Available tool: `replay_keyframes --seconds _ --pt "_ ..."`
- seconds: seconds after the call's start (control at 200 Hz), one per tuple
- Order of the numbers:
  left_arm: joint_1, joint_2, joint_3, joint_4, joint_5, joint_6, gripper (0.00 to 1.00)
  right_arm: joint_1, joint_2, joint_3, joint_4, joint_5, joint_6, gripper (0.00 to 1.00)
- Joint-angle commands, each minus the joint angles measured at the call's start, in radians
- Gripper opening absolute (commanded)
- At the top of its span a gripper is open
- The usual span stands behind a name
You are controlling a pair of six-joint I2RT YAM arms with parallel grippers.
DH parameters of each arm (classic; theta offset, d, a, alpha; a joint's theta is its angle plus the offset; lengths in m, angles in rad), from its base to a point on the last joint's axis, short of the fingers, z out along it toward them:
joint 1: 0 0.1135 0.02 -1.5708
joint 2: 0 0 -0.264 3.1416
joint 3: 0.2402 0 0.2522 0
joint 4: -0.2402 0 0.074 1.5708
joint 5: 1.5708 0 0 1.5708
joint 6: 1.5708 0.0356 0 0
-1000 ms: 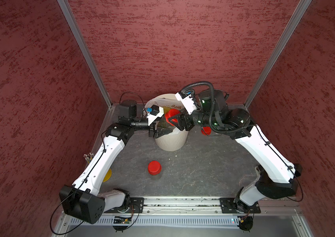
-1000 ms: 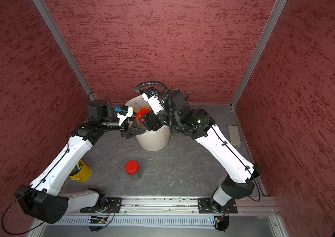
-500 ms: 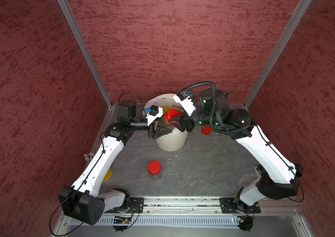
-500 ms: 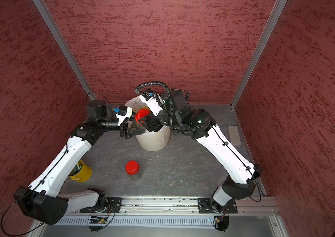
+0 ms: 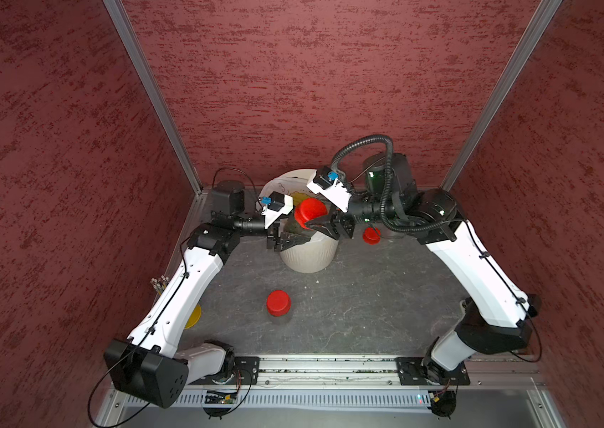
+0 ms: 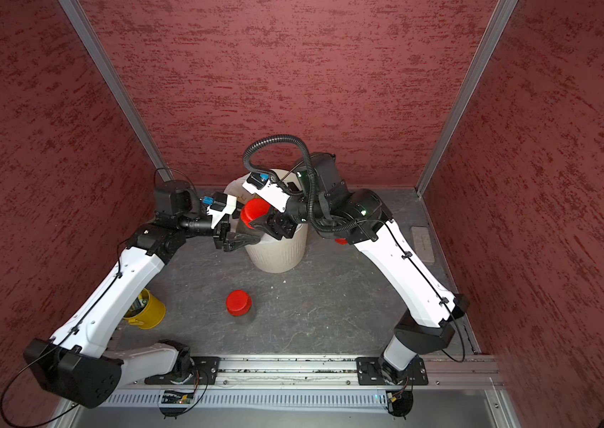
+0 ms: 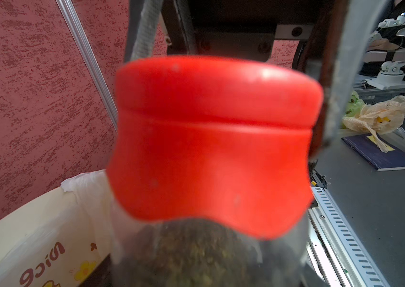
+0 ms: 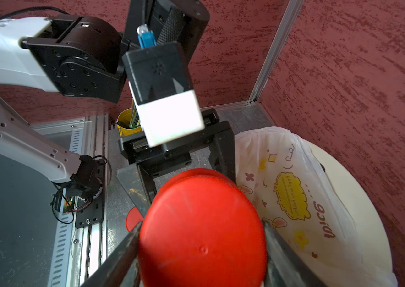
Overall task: Empty moldy tea leaves from jars
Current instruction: Unscrew the lid from the jar.
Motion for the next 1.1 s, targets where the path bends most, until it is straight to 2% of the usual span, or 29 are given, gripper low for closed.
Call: replay_keyframes --seconds 0.0,0.301,0.361,0.451,0.601,0.847,1.097 --pt "0.004 -0.009 0.002 -0.008 0.005 -0.020 0.66 -0.005 0.039 0.091 -0.101 -0.109 -0.132 0.52" --pt "0.004 -0.007 0.004 -0.008 0.009 -0.019 0.66 -0.009 0.072 0.143 -0.150 -0.122 -0.171 0.63" --pt "0.003 -0.007 0.009 -0.011 0.007 -0.021 0.66 -0.009 0.072 0.146 -0.128 -0.118 -0.144 0.70" --pt "0.005 -0.007 0.009 -0.010 0.007 -0.020 0.66 -0.009 0.068 0.144 -0.090 -0.090 -0.082 0.87" --pt "0.005 -0.004 0.008 -0.014 0.000 -0.019 0.65 -0.007 0.041 0.084 0.017 -0.019 0.064 0.99" --pt "0.008 -0.006 0.011 -0.020 -0.009 -0.012 0.65 0.002 0.021 0.033 0.057 0.098 0.322 0.99" --pt "0.009 -0.006 0.003 -0.015 -0.008 -0.013 0.65 0.033 -0.014 -0.003 0.055 0.167 0.430 0.95"
